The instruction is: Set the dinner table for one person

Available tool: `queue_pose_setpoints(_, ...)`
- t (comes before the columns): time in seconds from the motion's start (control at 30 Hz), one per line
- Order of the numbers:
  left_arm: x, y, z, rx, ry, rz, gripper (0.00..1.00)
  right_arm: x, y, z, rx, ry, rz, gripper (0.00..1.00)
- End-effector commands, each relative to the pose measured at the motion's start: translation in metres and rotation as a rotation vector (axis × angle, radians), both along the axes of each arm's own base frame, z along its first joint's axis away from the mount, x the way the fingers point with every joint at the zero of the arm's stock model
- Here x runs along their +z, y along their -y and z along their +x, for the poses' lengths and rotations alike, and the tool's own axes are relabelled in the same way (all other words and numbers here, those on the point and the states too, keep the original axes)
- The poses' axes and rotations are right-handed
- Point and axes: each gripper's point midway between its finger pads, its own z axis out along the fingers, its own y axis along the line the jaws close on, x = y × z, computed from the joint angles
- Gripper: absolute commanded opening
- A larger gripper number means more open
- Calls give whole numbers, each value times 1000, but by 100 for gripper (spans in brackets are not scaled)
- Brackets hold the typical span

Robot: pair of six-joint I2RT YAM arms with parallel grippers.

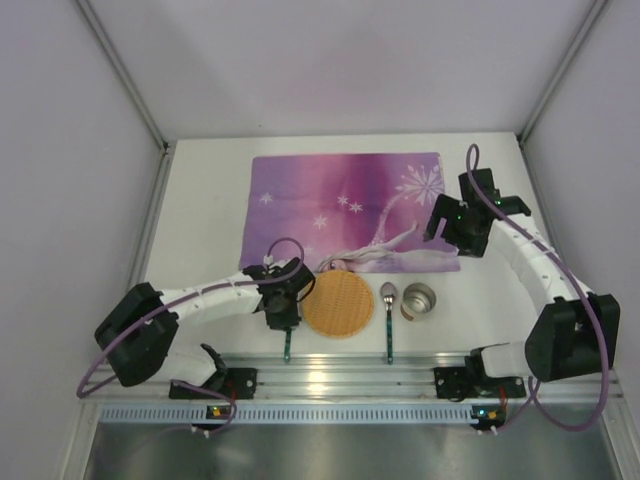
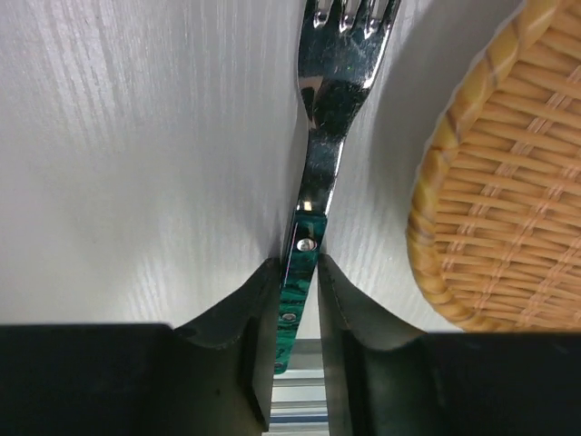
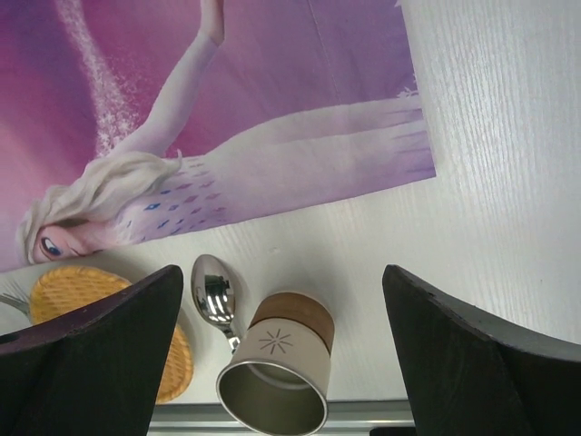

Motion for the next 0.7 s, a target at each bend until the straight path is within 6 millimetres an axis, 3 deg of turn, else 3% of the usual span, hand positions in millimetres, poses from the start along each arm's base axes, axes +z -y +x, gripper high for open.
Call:
queue_pose_setpoints(0.0,-29,-3,5,4,17,52,27,15,3,-11,29,36,-8,92)
queue_pose_setpoints(0.03,-32,-5,4,2,10,66,21,15,3,-13,34,34,-13,92)
queue_pose_setpoints(0.07,-33,-5,5,3,11,71,2,16,4,-15,35,37,-13,92)
queue_pose_setpoints(0.2,-27,-17,6,12,20,133,0,19,4,-24,41,47,-9,92)
queue_pose_setpoints(0.3,2,-24,16,22,79,164,0,30,-1,-28,68,81,15,91)
queue_pose_setpoints(0.4,50,-25,38,22,191,177,0,47,-6,-30,113,147,-4,91)
queue_pose_setpoints(0.43,75,-21,54,35,249,153,0,51,-11,-32,140,156,-4,91)
queue_pose_setpoints(0.5,98,-21,76,-9,315,157,0,55,-14,-35,158,169,-3,91)
queue_pose_setpoints(0.53,116,-21,99,18,349,134,0,54,-16,-38,169,163,-4,91)
queue_pose_setpoints(0.67,138,-20,172,-51,425,84,0,51,-18,-44,168,149,4,92)
